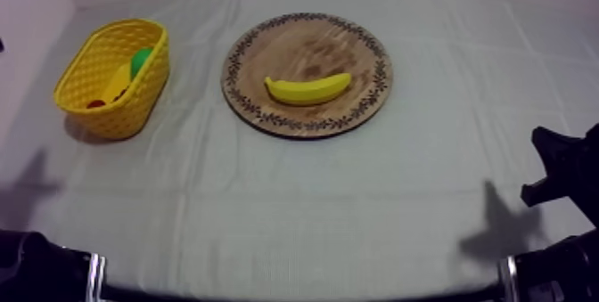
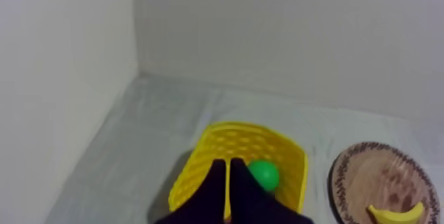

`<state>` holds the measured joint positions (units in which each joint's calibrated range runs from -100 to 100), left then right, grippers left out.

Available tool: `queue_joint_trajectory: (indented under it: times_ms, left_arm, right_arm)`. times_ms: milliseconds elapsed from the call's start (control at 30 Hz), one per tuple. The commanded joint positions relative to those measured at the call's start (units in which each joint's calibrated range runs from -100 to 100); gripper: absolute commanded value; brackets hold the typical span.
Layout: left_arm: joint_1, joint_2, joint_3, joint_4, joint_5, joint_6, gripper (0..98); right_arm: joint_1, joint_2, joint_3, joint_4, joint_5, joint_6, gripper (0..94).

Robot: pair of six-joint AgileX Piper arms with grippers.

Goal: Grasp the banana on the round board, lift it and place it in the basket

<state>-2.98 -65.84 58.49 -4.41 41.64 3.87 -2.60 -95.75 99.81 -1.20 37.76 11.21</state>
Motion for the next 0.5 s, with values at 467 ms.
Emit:
queue_joint_trajectory:
  times_ms: [467]
  left_arm:
    - [8.6, 31.7, -46.0, -1.19, 17.8, -2.1, 0.0]
  right_arm:
    - [0.0, 0.0, 0.0, 0.0, 0.0, 0.0, 0.3]
